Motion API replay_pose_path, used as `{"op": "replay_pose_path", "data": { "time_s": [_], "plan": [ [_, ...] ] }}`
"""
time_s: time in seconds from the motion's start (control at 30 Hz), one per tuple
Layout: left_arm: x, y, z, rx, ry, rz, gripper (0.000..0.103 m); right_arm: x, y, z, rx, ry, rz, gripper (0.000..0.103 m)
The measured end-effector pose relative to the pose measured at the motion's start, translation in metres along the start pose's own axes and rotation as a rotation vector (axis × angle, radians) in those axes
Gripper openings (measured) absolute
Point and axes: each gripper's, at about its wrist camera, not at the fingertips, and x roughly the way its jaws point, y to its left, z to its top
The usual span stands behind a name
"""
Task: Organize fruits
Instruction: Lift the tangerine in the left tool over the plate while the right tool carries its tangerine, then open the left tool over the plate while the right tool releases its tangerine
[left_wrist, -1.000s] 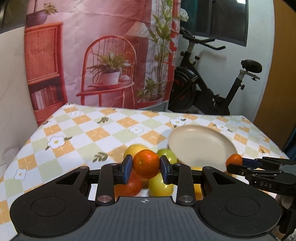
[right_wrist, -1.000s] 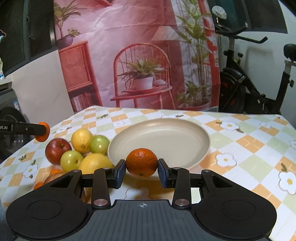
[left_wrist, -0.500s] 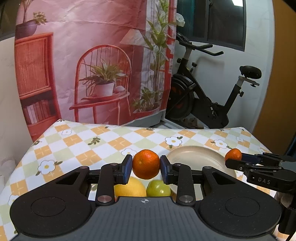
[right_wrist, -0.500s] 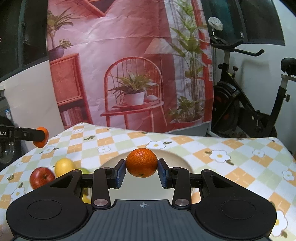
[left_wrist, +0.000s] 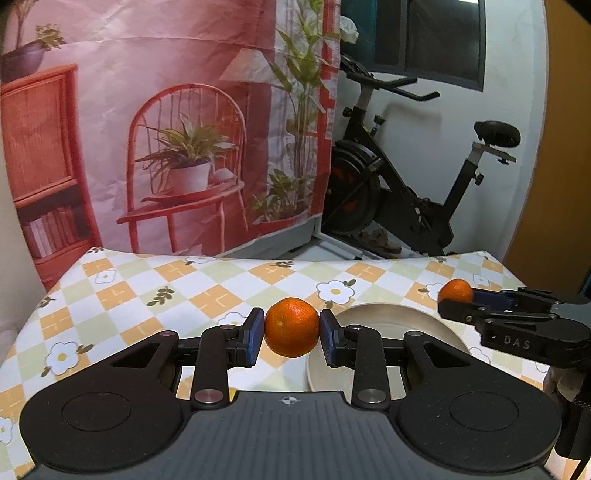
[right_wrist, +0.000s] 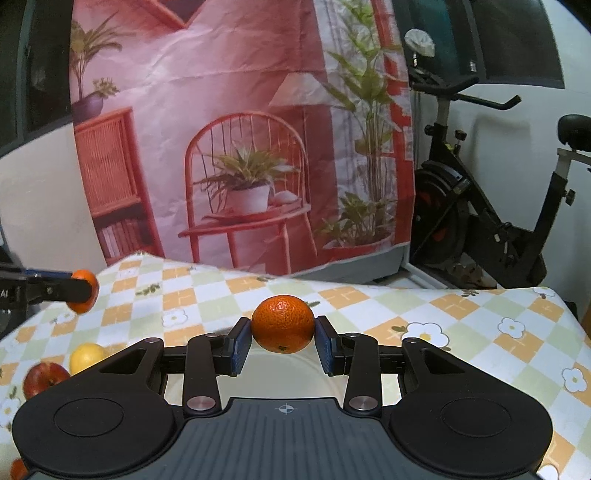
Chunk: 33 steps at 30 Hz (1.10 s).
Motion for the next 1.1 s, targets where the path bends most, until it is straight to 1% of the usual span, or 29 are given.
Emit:
{"op": "replay_pose_path", "data": {
  "time_s": [0.2,0.53,0.8,1.1],
  "plan": [
    [0.026,-0.007,-0.003,0.021,0.044,-0.026,0.034,0.023,-0.004,-0.009,-0.009,0.055,0.014,0.035],
    [0.07,-0.008,-0.01,0.017,0.154,-0.08,0.034,0.054,-0.011,-0.027,-0.024,0.14,0.005,0.035],
    [0.086,-0.013,-0.013,0.025,0.203,-0.109,0.035,0.067,-0.012,-0.032,-0.037,0.186,-0.024,0.035],
    [0.092,-0.015,-0.017,0.03,0.231,-0.115,0.035,0.068,-0.013,-0.033,-0.031,0.188,-0.024,0.035]
  ]
}}
